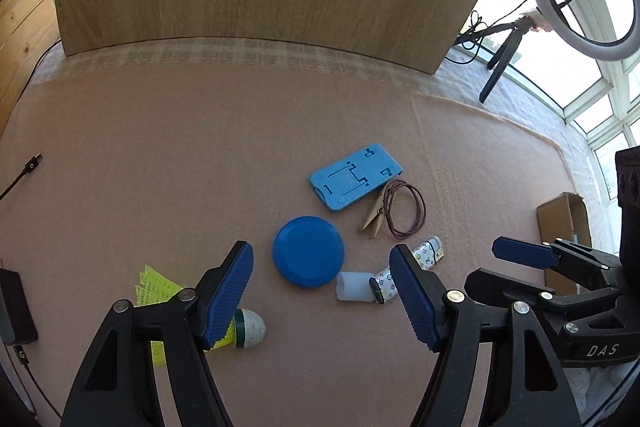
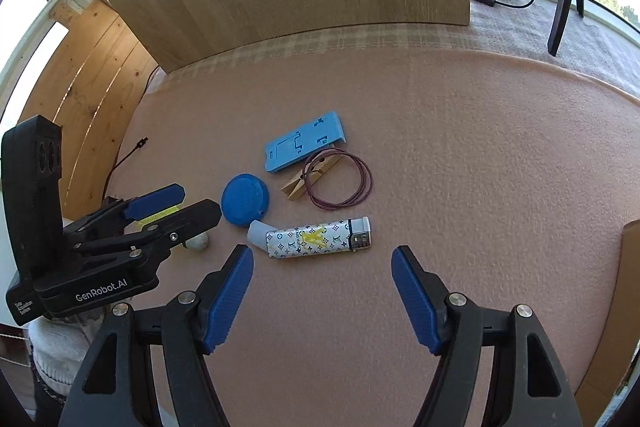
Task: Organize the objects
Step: 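Move the left tool to the blue round lid while the right moves to the patterned tube, then close the left gripper on the blue lid while the right grips the patterned tube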
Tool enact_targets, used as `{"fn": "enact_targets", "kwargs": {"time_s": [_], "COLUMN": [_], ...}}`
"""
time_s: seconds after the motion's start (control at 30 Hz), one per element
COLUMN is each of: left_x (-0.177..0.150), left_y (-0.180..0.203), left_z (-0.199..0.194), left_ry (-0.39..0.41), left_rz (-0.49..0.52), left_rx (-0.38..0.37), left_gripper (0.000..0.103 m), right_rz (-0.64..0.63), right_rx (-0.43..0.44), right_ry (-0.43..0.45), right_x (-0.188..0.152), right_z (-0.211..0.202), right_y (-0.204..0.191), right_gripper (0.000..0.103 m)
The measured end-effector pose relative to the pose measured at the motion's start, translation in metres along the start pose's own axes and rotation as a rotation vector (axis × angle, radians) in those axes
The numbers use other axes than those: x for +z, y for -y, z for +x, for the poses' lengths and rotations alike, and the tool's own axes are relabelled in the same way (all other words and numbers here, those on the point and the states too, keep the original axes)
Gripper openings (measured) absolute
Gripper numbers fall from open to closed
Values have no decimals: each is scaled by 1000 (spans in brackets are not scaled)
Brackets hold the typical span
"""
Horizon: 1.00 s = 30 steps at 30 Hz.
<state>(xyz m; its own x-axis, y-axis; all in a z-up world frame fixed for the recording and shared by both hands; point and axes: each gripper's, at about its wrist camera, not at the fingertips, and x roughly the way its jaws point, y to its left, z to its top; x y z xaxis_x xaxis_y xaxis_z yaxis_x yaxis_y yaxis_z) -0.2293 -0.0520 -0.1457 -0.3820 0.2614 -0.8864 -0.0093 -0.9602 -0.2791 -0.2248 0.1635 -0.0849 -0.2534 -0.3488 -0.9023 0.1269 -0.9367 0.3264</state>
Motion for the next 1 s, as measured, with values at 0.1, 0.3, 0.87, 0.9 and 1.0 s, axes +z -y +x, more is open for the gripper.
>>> {"fn": "enact_targets", "kwargs": {"time_s": [0.1,0.3,0.87,0.9,1.0], "left_x": [9,19,6,5,0], "left_y": [-4,-13,2,3,9], "left_z": [15,32,45,45,45], "left_ry": [-14,-28,-48,-49,-51], "left_rz": [-32,-71,-39,-38,-22], "left_rx": [15,36,24,21,21], "left_gripper": [64,52,33,33,33], "right_rz": [-21,-50,-246,-260,-276], "right_rx": [-14,-17,-68,-76,-78], "right_ry": [-30,-56,-140,-141,-148], "right_x": [9,19,-3,-6,-16], "right_z": [18,44,71,69,63], "right_y": [-5,-15,-34,-33,-29], "right_gripper": [68,63,43,41,37]}}
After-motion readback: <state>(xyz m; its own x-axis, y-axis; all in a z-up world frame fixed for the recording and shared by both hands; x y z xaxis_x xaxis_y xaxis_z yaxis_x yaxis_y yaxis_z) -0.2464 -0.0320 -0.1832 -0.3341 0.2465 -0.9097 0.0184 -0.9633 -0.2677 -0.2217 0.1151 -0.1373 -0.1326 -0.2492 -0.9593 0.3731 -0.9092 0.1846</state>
